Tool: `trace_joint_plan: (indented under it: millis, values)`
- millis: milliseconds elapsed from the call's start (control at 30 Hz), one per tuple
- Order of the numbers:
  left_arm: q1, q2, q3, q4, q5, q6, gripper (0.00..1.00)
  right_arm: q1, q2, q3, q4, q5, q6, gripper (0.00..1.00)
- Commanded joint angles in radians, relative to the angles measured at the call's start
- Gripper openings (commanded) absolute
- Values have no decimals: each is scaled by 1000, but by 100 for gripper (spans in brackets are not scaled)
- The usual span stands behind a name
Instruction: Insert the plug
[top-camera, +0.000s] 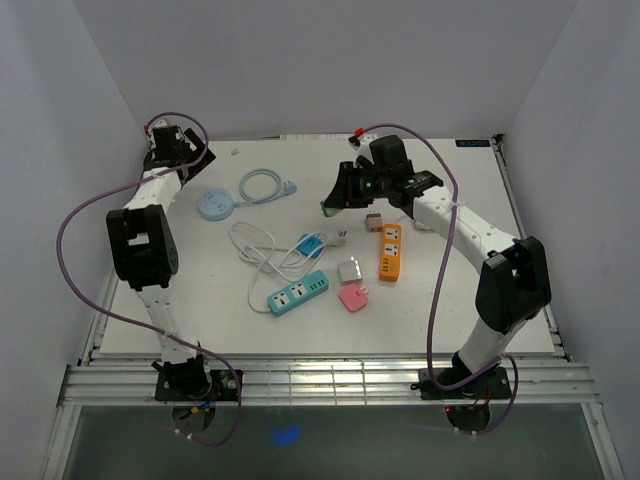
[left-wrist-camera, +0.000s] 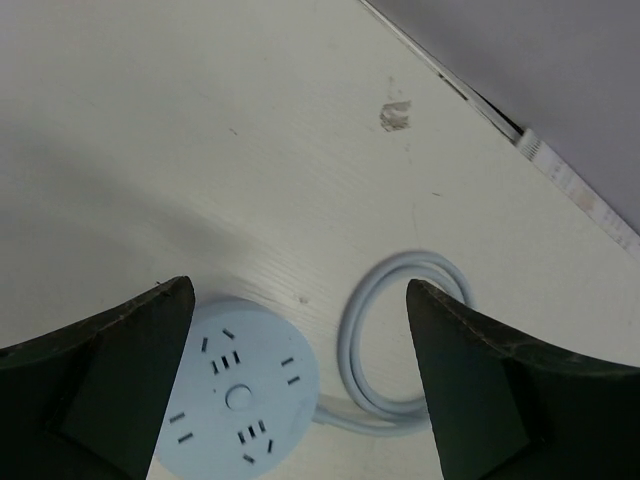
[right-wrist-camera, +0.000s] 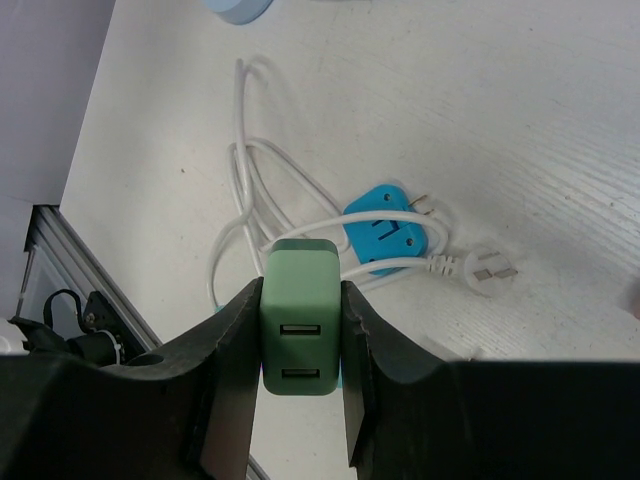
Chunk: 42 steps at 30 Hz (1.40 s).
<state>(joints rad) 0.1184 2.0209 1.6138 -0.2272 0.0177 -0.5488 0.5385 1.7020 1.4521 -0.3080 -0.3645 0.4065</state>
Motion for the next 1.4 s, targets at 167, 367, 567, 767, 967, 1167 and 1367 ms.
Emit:
trace_joint_plan:
  millis: [167, 367, 567, 767, 967, 1167, 1367]
  values:
    - [0, 186, 167, -34, -24, 10, 98, -3, -35, -32, 63, -4, -38, 8]
    - [0, 223, 158, -52, -35, -8, 95, -3, -44, -52, 66, 25, -34, 8]
    - [-37, 161, 46, -9, -62, 3, 85, -2, -48, -75, 75, 19, -38, 8]
    - [-80, 85, -69, 12, -19, 15, 76, 0, -61, -82, 81, 19, -38, 8]
    - [-163, 19, -155, -3, -22, 55, 73, 3, -76, -93, 78, 24, -40, 8]
    - [-264, -14, -207, -32, 40, 99, 73, 12, -70, -96, 75, 42, -46, 8]
    - [-322, -63, -293, -41, 112, 30, 72, 26, -42, -76, 63, 68, -48, 8]
